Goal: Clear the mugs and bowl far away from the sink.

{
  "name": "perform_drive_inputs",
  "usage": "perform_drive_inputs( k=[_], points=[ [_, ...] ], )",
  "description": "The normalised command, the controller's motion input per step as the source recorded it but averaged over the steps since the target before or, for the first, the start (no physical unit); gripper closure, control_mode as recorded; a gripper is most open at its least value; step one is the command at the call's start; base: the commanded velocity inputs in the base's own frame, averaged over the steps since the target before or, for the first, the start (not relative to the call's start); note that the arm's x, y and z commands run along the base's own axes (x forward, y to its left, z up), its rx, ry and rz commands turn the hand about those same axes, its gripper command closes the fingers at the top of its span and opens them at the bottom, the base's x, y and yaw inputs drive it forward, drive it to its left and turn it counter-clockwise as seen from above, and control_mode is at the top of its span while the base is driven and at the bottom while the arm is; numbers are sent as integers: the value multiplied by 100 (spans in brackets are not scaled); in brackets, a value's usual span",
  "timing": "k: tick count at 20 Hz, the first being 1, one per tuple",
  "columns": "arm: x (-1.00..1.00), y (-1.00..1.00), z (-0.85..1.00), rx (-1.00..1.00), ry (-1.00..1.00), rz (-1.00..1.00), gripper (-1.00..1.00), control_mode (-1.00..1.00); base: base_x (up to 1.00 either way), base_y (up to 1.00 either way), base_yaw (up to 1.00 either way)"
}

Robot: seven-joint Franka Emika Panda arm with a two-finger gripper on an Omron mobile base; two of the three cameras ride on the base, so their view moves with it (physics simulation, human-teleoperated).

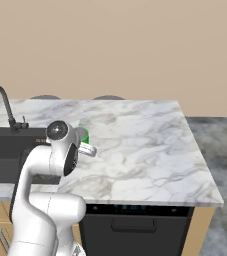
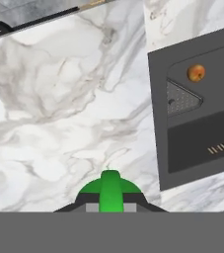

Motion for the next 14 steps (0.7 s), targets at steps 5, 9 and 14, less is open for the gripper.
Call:
perform_drive_inputs(
  k=[5, 9, 14],
  points=[
    [0, 0, 0, 0, 0, 1, 100, 100, -23, 0, 2],
    [0, 0, 0, 0, 0, 0, 100, 100, -81, 0, 5],
    [0, 0, 0, 0, 0, 0, 100, 100, -90, 0, 7]
  ],
)
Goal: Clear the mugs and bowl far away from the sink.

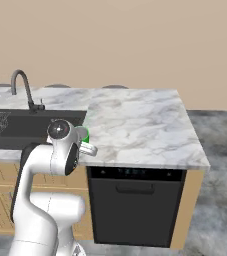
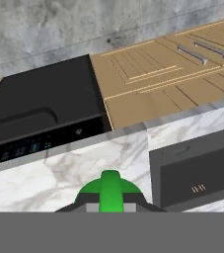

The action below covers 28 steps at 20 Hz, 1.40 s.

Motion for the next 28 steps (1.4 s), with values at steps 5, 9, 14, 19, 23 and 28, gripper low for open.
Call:
perform_drive_inputs(
  k=[5, 9, 14, 19, 23, 28],
  points=[
    [0, 0, 0, 0, 0, 0, 100, 100, -36, -18, 0],
    [0, 0, 0, 0, 0, 0, 100, 100, -18, -39, 0],
    [0, 0, 0, 0, 0, 0, 100, 100, -17, -45, 4],
    [0, 0, 0, 0, 0, 0, 100, 100, -24, -34, 32],
    [0, 0, 0, 0, 0, 0, 100, 100, -30, -7, 53],
    [0, 0, 0, 0, 0, 0, 100, 100, -53, 0, 65]
  ],
)
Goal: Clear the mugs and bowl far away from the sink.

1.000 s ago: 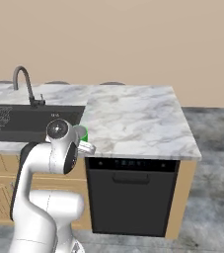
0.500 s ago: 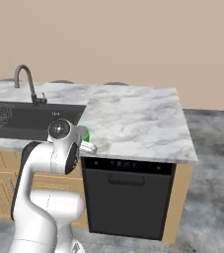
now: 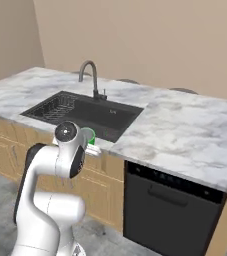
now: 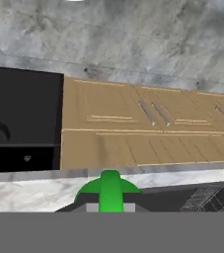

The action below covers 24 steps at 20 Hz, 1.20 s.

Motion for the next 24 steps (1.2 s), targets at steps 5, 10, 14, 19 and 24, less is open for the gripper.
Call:
perform_drive_inputs(
  k=[5, 10, 14, 19, 24],
  points=[
    [0, 0, 0, 0, 0, 0, 100, 100, -63, 0, 66],
    [0, 0, 0, 0, 0, 0, 100, 100, -64, 0, 63],
    [0, 0, 0, 0, 0, 0, 100, 100, -80, 0, 59],
    [0, 0, 0, 0, 0, 0, 100, 100, -80, -5, 53],
    [0, 0, 0, 0, 0, 0, 100, 100, -90, -1, 52]
  ],
)
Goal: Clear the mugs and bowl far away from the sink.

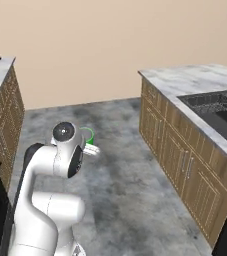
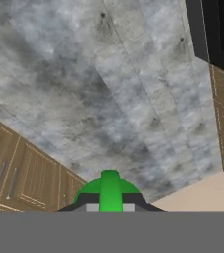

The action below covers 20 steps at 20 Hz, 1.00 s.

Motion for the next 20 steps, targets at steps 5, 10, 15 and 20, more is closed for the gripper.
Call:
perform_drive_inputs(
  k=[5, 10, 15, 20],
  points=[
    [0, 0, 0, 0, 0, 0, 100, 100, -78, -32, 37],
    [0, 0, 0, 0, 0, 0, 100, 100, -34, -47, 26],
    [0, 0, 0, 0, 0, 0, 100, 100, -54, -43, 24],
    [0, 0, 0, 0, 0, 0, 100, 100, -87, -29, 29]
  ],
)
